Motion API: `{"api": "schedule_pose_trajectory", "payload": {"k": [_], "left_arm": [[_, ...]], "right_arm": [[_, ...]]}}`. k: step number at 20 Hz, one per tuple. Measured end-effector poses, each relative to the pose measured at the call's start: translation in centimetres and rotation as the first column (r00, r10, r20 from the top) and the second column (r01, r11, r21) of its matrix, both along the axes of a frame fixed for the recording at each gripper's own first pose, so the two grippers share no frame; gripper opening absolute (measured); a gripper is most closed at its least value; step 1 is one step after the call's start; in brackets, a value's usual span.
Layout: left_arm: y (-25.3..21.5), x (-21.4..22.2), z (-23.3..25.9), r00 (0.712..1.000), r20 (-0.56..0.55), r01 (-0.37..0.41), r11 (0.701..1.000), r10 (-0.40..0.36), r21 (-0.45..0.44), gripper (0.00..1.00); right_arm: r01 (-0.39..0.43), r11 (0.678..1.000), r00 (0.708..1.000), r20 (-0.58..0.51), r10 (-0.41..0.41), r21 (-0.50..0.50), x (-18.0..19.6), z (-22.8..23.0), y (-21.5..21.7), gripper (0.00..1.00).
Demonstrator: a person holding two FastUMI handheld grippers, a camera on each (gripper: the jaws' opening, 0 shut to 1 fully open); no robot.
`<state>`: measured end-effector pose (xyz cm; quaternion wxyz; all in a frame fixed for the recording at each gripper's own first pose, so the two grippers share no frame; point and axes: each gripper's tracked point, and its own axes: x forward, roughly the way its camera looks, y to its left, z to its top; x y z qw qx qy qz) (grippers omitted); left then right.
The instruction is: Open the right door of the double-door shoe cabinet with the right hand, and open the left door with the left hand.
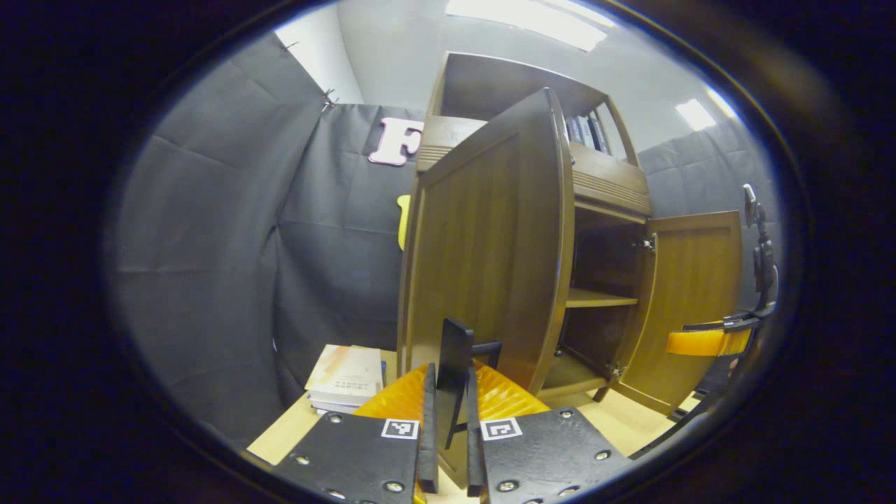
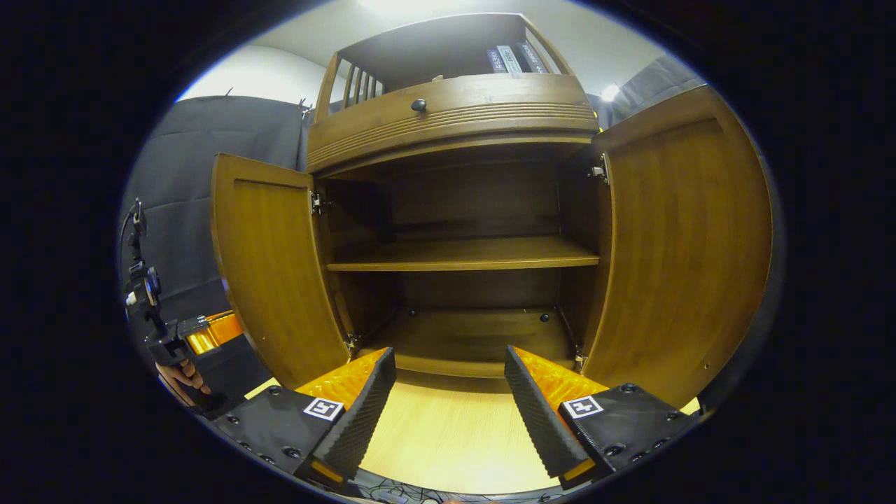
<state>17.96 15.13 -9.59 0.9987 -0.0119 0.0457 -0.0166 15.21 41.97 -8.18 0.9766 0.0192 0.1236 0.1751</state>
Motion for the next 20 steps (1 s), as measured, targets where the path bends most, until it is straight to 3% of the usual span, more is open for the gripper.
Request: {"api": "schedule_pose_trajectory", "payload": {"k": [2,3,5,7,8,9,10,11,12,13,15,17,18,20], "left_arm": [[2.1,-0.1,-0.1,1.0,-0.004,0.002,0.999,-0.002,0.032,0.18],[3.2,-0.2,-0.2,1.0,-0.002,0.007,0.999,-0.007,0.037,0.18],[5.6,-0.4,-0.3,1.0,-0.004,0.006,0.999,-0.006,0.036,0.19],[8.0,-0.2,-0.9,1.0,-0.03,-0.003,0.997,0.005,0.075,0.19],[9.2,-0.2,-1.4,0.999,-0.039,-0.012,0.996,0.015,0.091,0.16],[9.9,-0.1,-1.2,0.999,-0.037,-0.008,0.995,0.012,0.099,0.14],[9.9,-0.1,-1.1,0.999,-0.044,0.012,0.996,-0.008,0.091,0.11],[10.0,-0.1,-1.0,0.999,-0.048,0.015,0.995,-0.011,0.098,0.09],[9.8,-0.1,-1.1,0.999,-0.051,0.013,0.994,-0.007,0.109,0.12],[9.8,-0.1,-1.1,0.999,-0.054,0.005,0.994,0.001,0.11,0.12],[10.0,-0.7,-0.8,0.998,-0.054,-0.029,0.993,0.035,0.115,0.08],[10.3,-2.0,0.0,0.995,-0.045,-0.081,0.988,0.088,0.13,0.07],[10.0,-3.0,0.5,0.993,-0.044,-0.105,0.986,0.111,0.127,0.07],[9.5,-5.0,2.0,0.987,-0.034,-0.151,0.982,0.155,0.114,0.08]], "right_arm": [[-0.008,1.0,1.0,-0.003,0.008,-0.003,-0.1,0.1,0.1,0.98],[-0.013,1.0,1.0,-0.002,0.013,-0.009,0.0,0.1,0.3,0.93],[-0.026,0.999,1.0,0.006,0.026,-0.024,-0.1,0.3,0.5,0.92],[-0.028,0.999,0.999,0.014,0.029,-0.038,0.0,0.6,0.4,0.98],[-0.029,0.999,0.999,0.016,0.029,-0.043,0.1,0.8,0.4,0.92],[-0.027,0.998,0.999,0.018,0.028,-0.048,0.2,0.8,0.2,0.92],[-0.024,0.998,0.999,0.021,0.025,-0.054,0.4,1.0,0.0,0.98],[-0.018,0.998,1.0,0.021,0.019,-0.058,0.7,1.1,-0.3,0.98],[-0.012,0.998,1.0,0.02,0.013,-0.058,0.9,1.2,-0.6,0.98],[-0.006,0.998,1.0,0.018,0.007,-0.056,1.1,1.3,-0.9,0.93],[0.006,0.999,1.0,0.03,-0.004,-0.05,1.4,1.8,-1.8,0.98],[0.013,0.999,0.999,0.047,-0.01,-0.049,1.7,2.2,-2.8,0.98],[0.017,0.999,0.999,0.052,-0.015,-0.049,1.9,2.2,-3.3,0.93],[0.034,0.998,0.998,0.063,-0.03,-0.062,1.9,2.2,-4.8,0.98]]}}
